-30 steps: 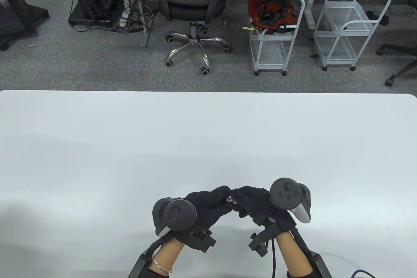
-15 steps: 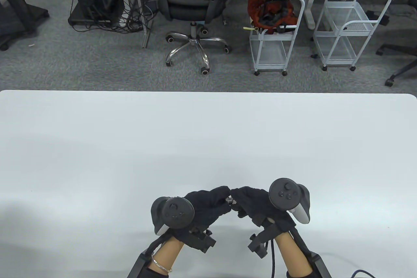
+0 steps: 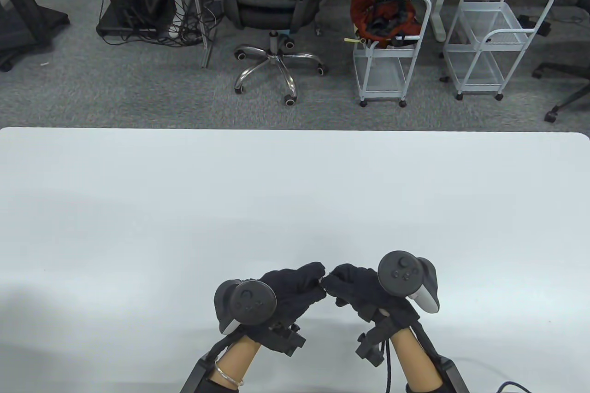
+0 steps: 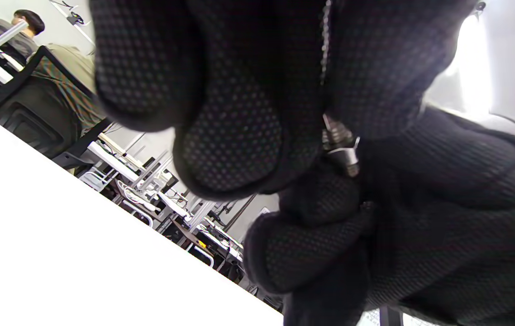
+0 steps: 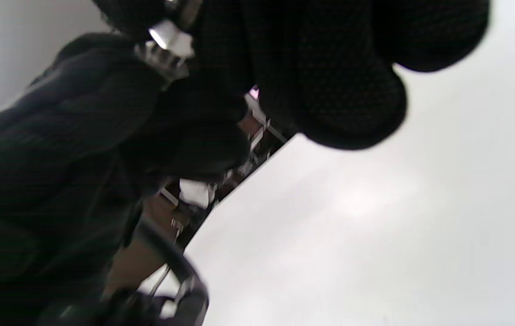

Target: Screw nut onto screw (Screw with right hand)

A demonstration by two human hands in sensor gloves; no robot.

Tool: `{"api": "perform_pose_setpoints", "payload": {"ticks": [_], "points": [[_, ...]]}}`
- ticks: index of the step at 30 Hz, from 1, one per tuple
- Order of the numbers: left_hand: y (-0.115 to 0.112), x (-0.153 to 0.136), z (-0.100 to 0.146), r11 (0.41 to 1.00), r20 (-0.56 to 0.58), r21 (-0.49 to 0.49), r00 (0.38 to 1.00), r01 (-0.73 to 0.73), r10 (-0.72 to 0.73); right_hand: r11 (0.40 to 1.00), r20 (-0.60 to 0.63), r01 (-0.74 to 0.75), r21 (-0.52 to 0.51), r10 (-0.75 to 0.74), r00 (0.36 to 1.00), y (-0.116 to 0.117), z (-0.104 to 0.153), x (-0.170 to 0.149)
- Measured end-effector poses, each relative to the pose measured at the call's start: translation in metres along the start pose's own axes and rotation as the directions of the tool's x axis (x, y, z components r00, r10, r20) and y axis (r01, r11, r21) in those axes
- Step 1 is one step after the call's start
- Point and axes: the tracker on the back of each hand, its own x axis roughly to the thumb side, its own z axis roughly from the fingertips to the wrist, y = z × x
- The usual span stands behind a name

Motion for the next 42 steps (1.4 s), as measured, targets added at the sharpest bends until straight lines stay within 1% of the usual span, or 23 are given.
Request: {"api": "perform_pose_setpoints", "payload": {"ticks": [1,2,5,7,8,11,13,16,18,19,21,23,26,28,29,30,31,33,34,36,40,41,42], "points": [[-0.0004,0.0000,-0.0006,1.000,0.007,-0.012,1.000,-0.024,0.024,0.999,-0.012,0.022,-0.044,-0.023,1.000,0.0011,0.0007,-0.0003],[-0.0005,-0.0002,-0.0006,0.999,0.002,-0.014,0.999,-0.042,0.042,0.998,-0.014,0.032,-0.051,-0.033,0.999,0.0013,0.0010,-0.0005],[0.0000,-0.0030,-0.0006,0.998,-0.023,-0.004,0.998,-0.059,0.059,0.998,-0.019,0.056,0.018,-0.055,0.998,-0.0009,0.0013,-0.0003],[0.0007,-0.0035,-0.0003,0.999,-0.037,0.013,0.998,-0.042,0.042,0.992,-0.020,0.059,0.115,-0.057,0.998,-0.0003,0.0003,0.0008],[0.0009,-0.0030,-0.0003,0.999,-0.035,0.011,0.998,-0.042,0.043,0.992,-0.022,0.042,0.122,-0.040,0.999,-0.0001,0.0002,0.0007],[-0.0004,-0.0028,-0.0006,0.999,-0.017,-0.002,0.999,-0.040,0.040,0.999,-0.010,0.033,-0.032,-0.033,0.999,0.0009,0.0007,-0.0008],[-0.0016,-0.0027,-0.0009,0.997,-0.016,-0.015,0.997,-0.073,0.073,0.998,-0.024,0.047,-0.051,-0.048,0.999,0.0014,0.0015,-0.0015],[-0.0014,-0.0022,-0.0002,0.998,-0.034,-0.001,0.998,-0.055,0.055,0.998,-0.033,0.057,0.019,-0.056,0.998,-0.0005,0.0017,-0.0016],[-0.0001,-0.0019,0.0002,1.000,-0.033,0.017,0.999,-0.019,0.020,0.992,-0.019,0.067,0.105,-0.065,0.998,0.0005,0.0000,-0.0008],[0.0001,-0.0013,0.0000,1.000,-0.029,0.009,0.999,-0.024,0.025,0.994,-0.021,0.038,0.102,-0.036,0.999,0.0006,0.0005,-0.0012],[-0.0006,-0.0016,-0.0001,0.999,-0.021,0.002,0.999,-0.035,0.035,1.000,-0.004,0.018,-0.016,-0.019,1.000,0.0006,0.0004,-0.0015],[-0.0022,-0.0023,-0.0008,0.997,-0.012,-0.014,0.997,-0.073,0.073,0.997,-0.021,0.034,-0.072,-0.036,0.999,0.0013,0.0014,-0.0015],[-0.0026,-0.0036,-0.0005,0.997,-0.034,-0.007,0.996,-0.082,0.082,0.999,-0.026,0.051,-0.008,-0.051,0.998,-0.0008,0.0012,-0.0019],[-0.0008,-0.0036,0.0004,0.999,-0.046,0.020,0.998,-0.042,0.043,0.991,-0.021,0.081,0.108,-0.080,0.997,-0.0007,-0.0006,-0.0015],[-0.0003,-0.0033,0.0002,0.999,-0.040,0.017,0.998,-0.038,0.039,0.988,-0.032,0.075,0.136,-0.072,0.997,-0.0002,-0.0008,-0.0016],[-0.0002,-0.0025,0.0000,0.999,-0.033,0.010,0.998,-0.047,0.047,0.994,-0.017,0.048,0.103,-0.046,0.999,0.0003,-0.0007,-0.0021],[-0.0005,-0.0025,0.0002,0.999,-0.030,0.008,0.999,-0.044,0.045,0.999,-0.005,0.036,0.021,-0.036,0.999,0.0006,-0.0012,-0.0027],[-0.0018,-0.0029,-0.0005,0.998,-0.013,-0.007,0.998,-0.067,0.067,0.997,-0.025,0.052,-0.063,-0.053,0.998,0.0023,-0.0001,-0.0029],[-0.0021,-0.0031,-0.0006,0.997,-0.016,-0.009,0.997,-0.081,0.081,0.996,-0.027,0.050,-0.069,-0.052,0.998,0.0024,0.0002,-0.0032],[-0.0024,-0.0044,-0.0006,0.996,-0.023,-0.008,0.996,-0.085,0.085,0.998,-0.031,0.047,-0.032,-0.048,0.998,0.0008,0.0003,-0.0025],[-0.0002,-0.0034,0.0001,0.999,-0.035,0.020,0.999,-0.037,0.038,0.989,-0.031,0.061,0.133,-0.058,0.998,-0.0002,-0.0009,-0.0009],[-0.0004,-0.0025,0.0000,0.999,-0.032,0.016,0.999,-0.041,0.041,0.995,-0.015,0.033,0.095,-0.032,0.999,-0.0001,-0.0006,-0.0010],[-0.0007,-0.0023,0.0001,0.999,-0.027,0.014,0.999,-0.040,0.041,1.000,-0.001,0.016,0.021,-0.016,1.000,0.0000,-0.0008,-0.0014]]}}
